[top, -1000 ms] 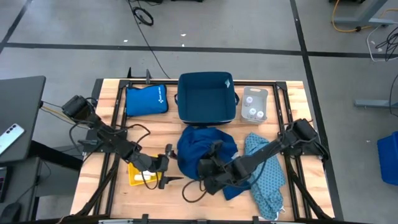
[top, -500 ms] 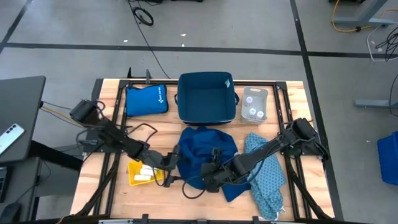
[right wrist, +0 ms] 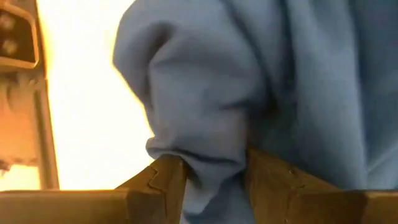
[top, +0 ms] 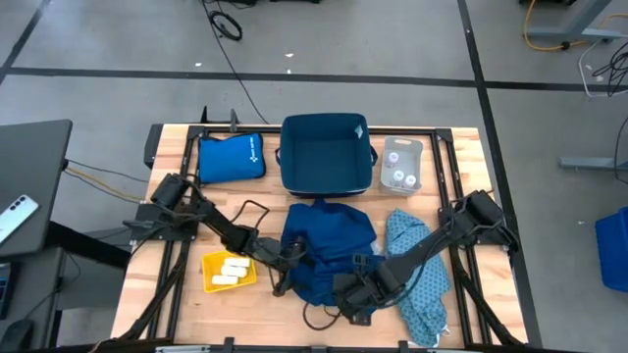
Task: Pick & Place Medicine items
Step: Adjust the blue patient gown
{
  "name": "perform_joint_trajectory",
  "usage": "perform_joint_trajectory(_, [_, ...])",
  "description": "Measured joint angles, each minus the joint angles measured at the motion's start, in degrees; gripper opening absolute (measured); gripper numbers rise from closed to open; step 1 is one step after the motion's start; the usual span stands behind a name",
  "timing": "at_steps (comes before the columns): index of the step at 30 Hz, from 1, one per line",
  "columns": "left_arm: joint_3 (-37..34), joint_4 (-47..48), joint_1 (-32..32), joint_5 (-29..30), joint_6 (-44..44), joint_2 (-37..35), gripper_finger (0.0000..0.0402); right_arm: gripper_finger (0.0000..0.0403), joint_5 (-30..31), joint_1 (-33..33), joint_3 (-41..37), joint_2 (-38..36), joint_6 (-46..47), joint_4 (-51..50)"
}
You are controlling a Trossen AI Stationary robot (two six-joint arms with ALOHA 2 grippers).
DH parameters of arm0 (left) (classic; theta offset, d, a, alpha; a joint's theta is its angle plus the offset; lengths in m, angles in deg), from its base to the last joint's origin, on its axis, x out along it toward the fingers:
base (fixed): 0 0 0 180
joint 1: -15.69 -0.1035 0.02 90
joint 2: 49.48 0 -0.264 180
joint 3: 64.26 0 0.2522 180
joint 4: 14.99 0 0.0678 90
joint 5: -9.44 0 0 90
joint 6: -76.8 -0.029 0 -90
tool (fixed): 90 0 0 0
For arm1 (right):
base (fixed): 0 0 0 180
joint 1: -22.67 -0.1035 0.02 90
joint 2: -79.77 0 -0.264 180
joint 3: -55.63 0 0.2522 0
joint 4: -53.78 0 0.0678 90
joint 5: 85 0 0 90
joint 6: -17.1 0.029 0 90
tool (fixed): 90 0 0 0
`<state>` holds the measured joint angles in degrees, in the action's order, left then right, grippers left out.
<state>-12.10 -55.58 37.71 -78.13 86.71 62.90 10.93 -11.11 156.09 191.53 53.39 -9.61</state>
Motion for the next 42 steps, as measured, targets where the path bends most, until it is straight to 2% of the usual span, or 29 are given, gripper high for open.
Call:
perform_joint_trajectory(9, [0.14,1.26,-0.70,-0.12,-0.48,-0.02,0.0338,0.0153,-4.58,-5.85,0.00,0.00,4.10,-2.39])
perform_joint_trajectory(15, [0.12,1.36,-0.66,-0.06,-0.52,-0.02,0.0338,0.0153,-1.44,-8.92,0.11,2.81,5.11,-3.32])
perform_joint_trajectory(21, [0.08,1.38,-0.66,-0.06,-0.69,-0.04,0.0338,0.0153,6.09,-10.83,0.02,9.61,4.17,-6.43])
perform_joint_trajectory(26, [0.08,1.42,-0.66,-0.10,-0.70,-0.04,0.0338,0.0153,14.72,-12.25,0.41,14.01,9.53,-9.35])
perform_joint_trajectory(33, [0.08,1.45,-0.70,-0.52,-0.94,-0.04,0.0338,0.0153,29.98,-12.16,-0.17,15.73,19.23,-18.42])
perform_joint_trajectory(37, [0.06,1.45,-0.70,-0.54,-0.94,-0.04,0.0338,0.0153,37.57,-11.09,-0.20,15.74,18.98,-20.59])
perform_joint_trajectory(42, [0.06,1.49,-0.68,-0.54,-0.93,-0.04,0.0338,0.0153,49.85,-8.93,-0.20,15.72,15.05,-19.80])
